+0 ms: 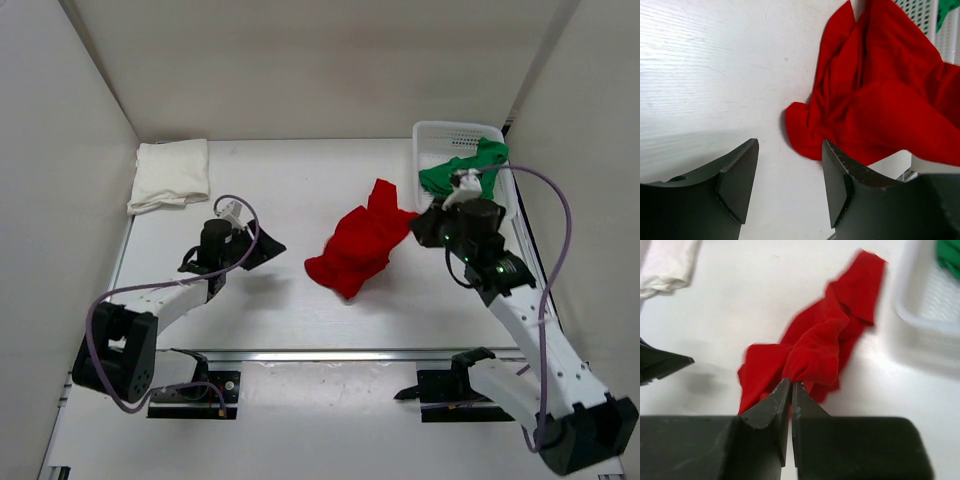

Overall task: Fold and stack the t-shirts
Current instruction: Flatten out the tshirt

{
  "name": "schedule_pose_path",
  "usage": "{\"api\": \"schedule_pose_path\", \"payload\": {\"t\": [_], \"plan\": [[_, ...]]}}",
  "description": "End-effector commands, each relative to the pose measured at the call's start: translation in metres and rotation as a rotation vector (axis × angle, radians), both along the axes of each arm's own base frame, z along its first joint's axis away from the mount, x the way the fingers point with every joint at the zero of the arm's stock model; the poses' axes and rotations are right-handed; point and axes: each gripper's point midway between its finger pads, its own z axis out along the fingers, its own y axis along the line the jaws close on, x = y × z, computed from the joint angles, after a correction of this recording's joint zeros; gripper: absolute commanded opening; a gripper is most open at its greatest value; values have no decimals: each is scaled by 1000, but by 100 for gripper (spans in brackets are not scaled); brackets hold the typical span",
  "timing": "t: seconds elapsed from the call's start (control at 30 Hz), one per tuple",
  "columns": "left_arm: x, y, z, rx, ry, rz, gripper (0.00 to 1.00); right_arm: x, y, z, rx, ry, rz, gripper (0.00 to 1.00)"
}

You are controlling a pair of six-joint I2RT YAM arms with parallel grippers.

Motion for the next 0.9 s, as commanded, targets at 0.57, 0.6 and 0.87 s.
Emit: {"api": "schedule_pose_path", "payload": {"t": [0.57,0.6,0.87], "plan": [[28,-114,-36,43,75,-219,12,-37,-29,-80,33,156,-23,0],[41,-111,-17,12,41,-197,7,-29,-18,-78,59,156,9,0],[148,-24,173,-90,-245,-6,0,73,44,98,120,-158,174,0]]}}
